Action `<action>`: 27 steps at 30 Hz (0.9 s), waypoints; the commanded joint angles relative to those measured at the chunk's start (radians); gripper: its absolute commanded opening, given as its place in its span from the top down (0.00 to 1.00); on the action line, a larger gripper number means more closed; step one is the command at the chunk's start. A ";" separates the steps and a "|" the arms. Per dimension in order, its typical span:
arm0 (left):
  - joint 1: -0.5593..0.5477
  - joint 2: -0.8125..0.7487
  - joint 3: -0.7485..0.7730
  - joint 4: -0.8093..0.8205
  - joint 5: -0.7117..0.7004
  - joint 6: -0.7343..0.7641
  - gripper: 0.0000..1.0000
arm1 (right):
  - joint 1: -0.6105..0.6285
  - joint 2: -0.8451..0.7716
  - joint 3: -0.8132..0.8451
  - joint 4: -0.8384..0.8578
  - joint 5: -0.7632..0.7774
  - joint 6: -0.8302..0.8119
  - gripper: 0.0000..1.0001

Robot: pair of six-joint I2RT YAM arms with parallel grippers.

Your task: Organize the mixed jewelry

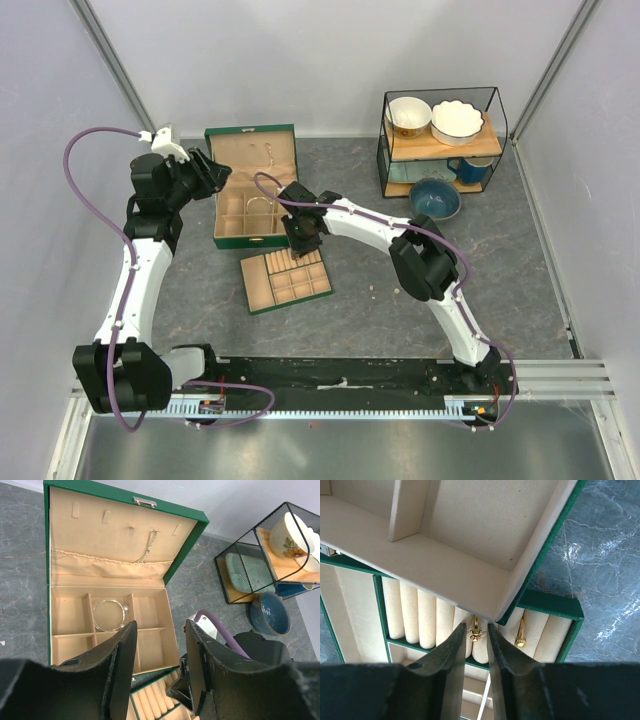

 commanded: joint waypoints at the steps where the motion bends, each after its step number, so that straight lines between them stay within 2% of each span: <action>1: 0.003 -0.008 -0.001 0.046 0.024 -0.020 0.49 | 0.005 -0.007 0.021 0.035 0.032 -0.030 0.66; 10: 0.004 -0.022 -0.011 0.052 0.030 -0.022 0.49 | 0.009 -0.053 0.029 0.041 0.063 -0.056 0.63; 27: 0.004 -0.034 -0.017 0.054 0.039 -0.023 0.49 | 0.015 -0.102 0.027 0.046 0.067 -0.093 0.70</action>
